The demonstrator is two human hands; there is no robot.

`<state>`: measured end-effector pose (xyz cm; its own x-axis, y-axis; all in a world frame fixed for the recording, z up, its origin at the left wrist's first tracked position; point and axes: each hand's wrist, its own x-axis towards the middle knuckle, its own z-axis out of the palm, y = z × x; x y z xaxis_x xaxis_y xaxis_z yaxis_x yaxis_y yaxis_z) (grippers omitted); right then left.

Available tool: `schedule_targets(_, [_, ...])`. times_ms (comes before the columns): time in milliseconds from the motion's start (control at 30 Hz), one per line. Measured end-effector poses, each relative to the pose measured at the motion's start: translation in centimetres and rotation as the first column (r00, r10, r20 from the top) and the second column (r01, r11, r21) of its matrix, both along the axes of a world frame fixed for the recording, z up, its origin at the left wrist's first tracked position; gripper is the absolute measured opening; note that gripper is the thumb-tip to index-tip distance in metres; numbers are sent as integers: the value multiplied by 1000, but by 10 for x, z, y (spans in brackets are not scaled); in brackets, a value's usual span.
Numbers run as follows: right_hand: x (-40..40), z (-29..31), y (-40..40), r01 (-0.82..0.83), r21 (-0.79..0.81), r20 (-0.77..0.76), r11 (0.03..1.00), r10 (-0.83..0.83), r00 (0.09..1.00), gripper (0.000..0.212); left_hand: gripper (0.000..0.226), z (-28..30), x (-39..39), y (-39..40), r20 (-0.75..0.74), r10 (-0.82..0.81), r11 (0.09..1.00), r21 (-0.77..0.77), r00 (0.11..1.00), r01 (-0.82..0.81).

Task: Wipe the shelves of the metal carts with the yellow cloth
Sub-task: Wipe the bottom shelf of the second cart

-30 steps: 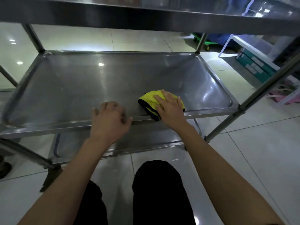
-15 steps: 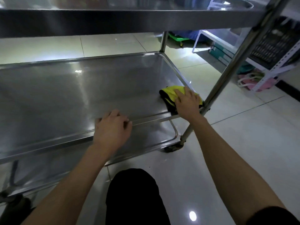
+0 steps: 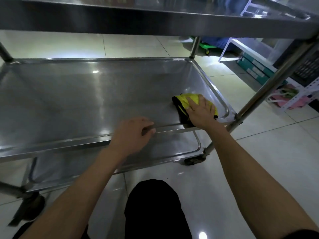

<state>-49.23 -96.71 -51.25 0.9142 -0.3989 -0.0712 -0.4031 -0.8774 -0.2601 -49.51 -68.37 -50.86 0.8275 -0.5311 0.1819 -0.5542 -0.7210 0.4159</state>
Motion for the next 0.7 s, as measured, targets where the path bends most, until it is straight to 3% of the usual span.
schedule_targets(67, [9,-1,27,-62,3,-5,998,62,998,49,31,3,12,31,34,64,998,-10,997,-64])
schedule_targets(200, [34,-7,97,-186,9,43,982,186,982,48,25,4,20,99,155,350,933,27,924,-358])
schedule_targets(267, [49,-9,140,-257,1,55,966,257,965,49,24,1,16,124,160,397,908,77,904,-413])
schedule_targets(467, [81,-10,270,-515,15,37,857,514,857,53,23,-9,5,161,157,347,926,98,925,-364])
schedule_targets(700, [84,-10,265,-580,-10,119,814,577,808,50,28,-9,1,161,141,366,921,86,920,-380])
